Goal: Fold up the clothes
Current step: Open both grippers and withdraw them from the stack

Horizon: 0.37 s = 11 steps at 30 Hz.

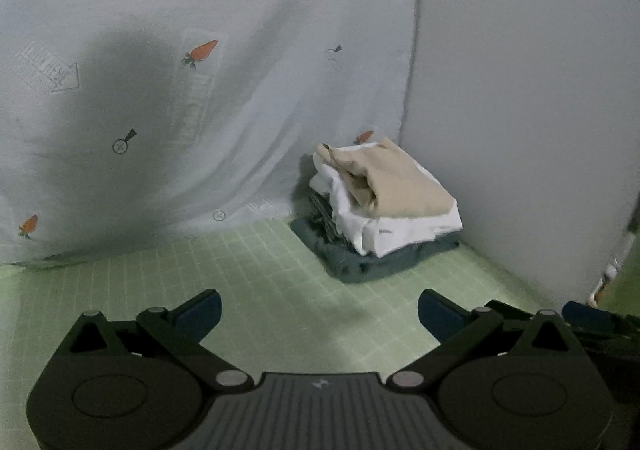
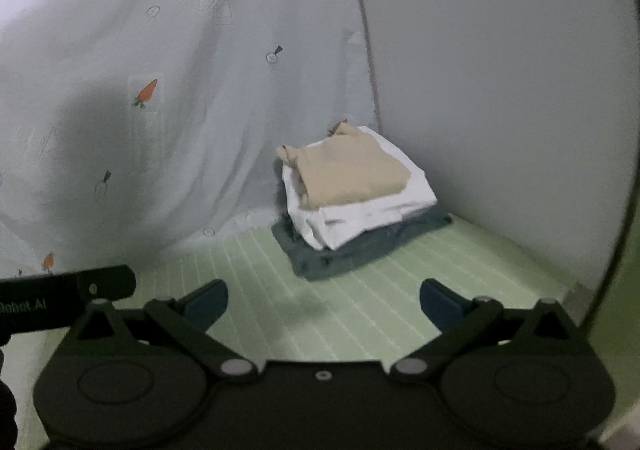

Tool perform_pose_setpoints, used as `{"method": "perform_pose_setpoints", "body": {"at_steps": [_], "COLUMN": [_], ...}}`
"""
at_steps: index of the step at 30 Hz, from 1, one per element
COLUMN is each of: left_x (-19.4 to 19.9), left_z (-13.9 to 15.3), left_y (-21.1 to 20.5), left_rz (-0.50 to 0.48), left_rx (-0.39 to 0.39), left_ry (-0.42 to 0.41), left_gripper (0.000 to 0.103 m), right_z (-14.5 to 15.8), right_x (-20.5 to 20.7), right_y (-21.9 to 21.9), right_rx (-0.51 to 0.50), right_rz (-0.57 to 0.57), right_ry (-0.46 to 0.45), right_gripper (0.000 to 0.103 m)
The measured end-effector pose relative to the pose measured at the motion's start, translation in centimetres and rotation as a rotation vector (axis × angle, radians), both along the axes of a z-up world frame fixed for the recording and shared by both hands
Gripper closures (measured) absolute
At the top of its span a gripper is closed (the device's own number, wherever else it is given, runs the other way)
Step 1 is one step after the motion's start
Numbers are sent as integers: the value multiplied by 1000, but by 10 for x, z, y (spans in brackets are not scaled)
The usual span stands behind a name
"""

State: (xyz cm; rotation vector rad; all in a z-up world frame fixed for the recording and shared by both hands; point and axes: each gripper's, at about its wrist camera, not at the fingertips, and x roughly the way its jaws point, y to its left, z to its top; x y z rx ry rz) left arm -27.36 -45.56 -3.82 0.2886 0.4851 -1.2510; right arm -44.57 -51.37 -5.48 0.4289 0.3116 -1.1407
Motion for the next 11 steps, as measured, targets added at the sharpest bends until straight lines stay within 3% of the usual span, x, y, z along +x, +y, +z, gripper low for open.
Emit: {"method": "perform_pose_setpoints", "body": {"at_steps": [4, 11], "left_x": [4, 10], "left_z": [-2, 0], "left_y": [33, 61], "left_rz": [-30, -55], "left_rx": [11, -3], "left_ry": [5, 35], "left_gripper": [0, 0], "right_z": [-5, -3], "right_x": [-2, -1], "right_y": [37, 65], "right_rx": [3, -25], "right_rz": [-21, -40], "right_ry": [14, 37], "right_gripper": [0, 0]}}
